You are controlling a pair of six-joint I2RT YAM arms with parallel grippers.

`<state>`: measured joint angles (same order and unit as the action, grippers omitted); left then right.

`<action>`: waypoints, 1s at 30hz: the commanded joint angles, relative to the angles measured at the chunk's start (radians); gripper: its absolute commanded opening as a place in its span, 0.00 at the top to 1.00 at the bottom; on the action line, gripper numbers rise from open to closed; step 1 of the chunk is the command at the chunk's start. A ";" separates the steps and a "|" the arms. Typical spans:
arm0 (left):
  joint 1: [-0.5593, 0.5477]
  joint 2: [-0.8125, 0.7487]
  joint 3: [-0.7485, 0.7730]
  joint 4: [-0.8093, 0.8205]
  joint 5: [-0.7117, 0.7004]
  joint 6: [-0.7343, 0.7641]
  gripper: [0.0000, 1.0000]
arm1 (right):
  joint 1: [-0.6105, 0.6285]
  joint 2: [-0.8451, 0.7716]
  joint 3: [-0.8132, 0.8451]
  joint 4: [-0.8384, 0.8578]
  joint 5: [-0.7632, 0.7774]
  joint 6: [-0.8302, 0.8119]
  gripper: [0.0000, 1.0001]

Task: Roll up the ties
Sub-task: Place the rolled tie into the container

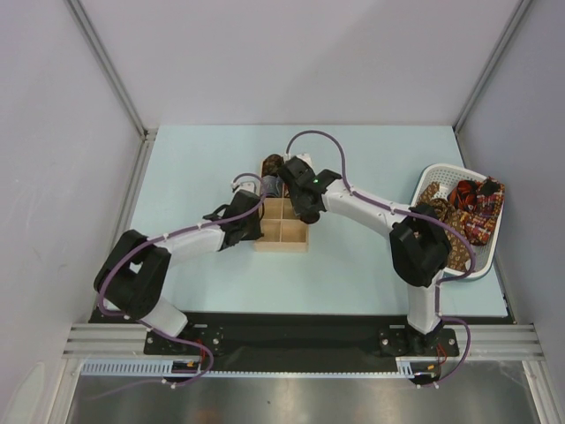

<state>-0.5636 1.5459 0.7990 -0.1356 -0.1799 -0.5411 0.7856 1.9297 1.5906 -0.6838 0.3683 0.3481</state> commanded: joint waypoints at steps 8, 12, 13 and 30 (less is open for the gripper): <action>-0.096 -0.064 0.000 0.011 0.019 -0.092 0.95 | 0.004 0.051 0.078 0.003 -0.023 0.017 0.86; -0.111 -0.067 0.013 -0.001 0.020 -0.102 0.95 | 0.010 0.069 0.112 -0.034 -0.006 0.005 0.86; -0.113 -0.070 0.014 0.005 0.025 -0.103 0.95 | 0.014 0.075 0.117 -0.036 -0.006 0.000 0.86; -0.137 -0.134 -0.076 0.123 0.022 -0.229 0.96 | 0.012 0.083 -0.001 0.061 -0.054 0.095 0.86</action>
<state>-0.6712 1.4963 0.7517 -0.1463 -0.2577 -0.6685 0.7956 2.0045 1.6367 -0.6708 0.3492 0.3931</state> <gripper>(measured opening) 0.116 0.410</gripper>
